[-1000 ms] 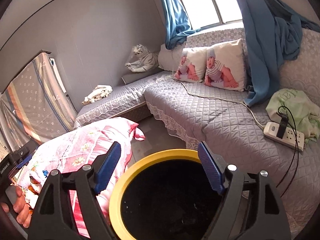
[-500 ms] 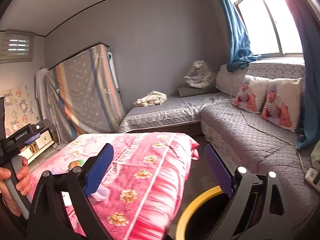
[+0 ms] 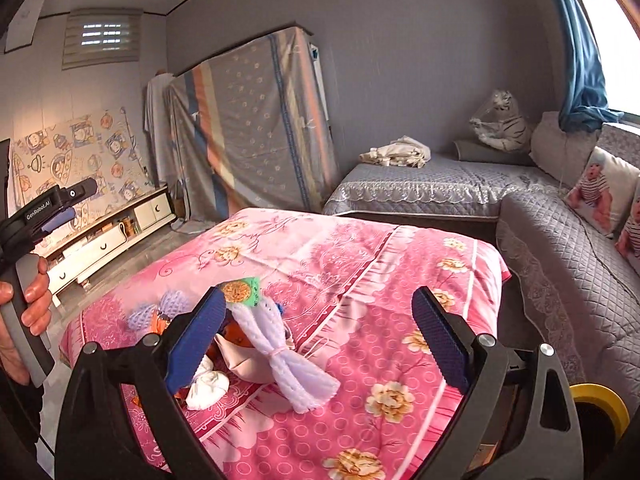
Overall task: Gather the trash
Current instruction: 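Return the right tool to the bed and grasp the white foam net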
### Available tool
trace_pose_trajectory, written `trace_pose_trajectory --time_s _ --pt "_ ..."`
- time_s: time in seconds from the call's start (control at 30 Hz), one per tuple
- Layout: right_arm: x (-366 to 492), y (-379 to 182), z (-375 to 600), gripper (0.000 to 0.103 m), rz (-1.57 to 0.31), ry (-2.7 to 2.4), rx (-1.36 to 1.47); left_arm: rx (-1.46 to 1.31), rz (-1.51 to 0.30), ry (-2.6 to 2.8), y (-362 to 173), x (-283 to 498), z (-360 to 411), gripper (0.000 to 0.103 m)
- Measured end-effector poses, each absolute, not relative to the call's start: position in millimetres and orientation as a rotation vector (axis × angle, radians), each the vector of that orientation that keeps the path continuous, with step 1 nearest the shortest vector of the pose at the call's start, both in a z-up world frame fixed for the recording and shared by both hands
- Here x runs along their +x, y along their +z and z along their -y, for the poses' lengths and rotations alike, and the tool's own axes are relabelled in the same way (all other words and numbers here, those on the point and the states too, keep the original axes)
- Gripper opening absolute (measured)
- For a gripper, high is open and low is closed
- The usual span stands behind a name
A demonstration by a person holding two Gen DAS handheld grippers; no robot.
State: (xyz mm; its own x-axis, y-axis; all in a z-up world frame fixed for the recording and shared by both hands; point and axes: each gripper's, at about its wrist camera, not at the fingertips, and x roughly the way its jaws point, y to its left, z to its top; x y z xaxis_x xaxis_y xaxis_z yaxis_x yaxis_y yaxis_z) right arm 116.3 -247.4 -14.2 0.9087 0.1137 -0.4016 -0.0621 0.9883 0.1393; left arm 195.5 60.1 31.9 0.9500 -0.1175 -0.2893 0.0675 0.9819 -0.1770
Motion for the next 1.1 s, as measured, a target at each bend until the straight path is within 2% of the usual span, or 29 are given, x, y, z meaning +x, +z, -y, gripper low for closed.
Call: trace_pose_trajectory --time_s 0.47,0.77,1.1 --pt "213 -84 188 0.090 -0.689 0.191 0.002 -0.096 -0.519 -0.042 -59 247 -125 0.090" --pt "237 -112 186 0.090 -0.772 0.197 -0.006 0.039 -0.626 -0.095 -101 272 -113 0.090" --pt "254 -130 186 0.090 -0.817 0.223 0.024 0.104 -0.704 -0.162 -124 294 -99 0.090"
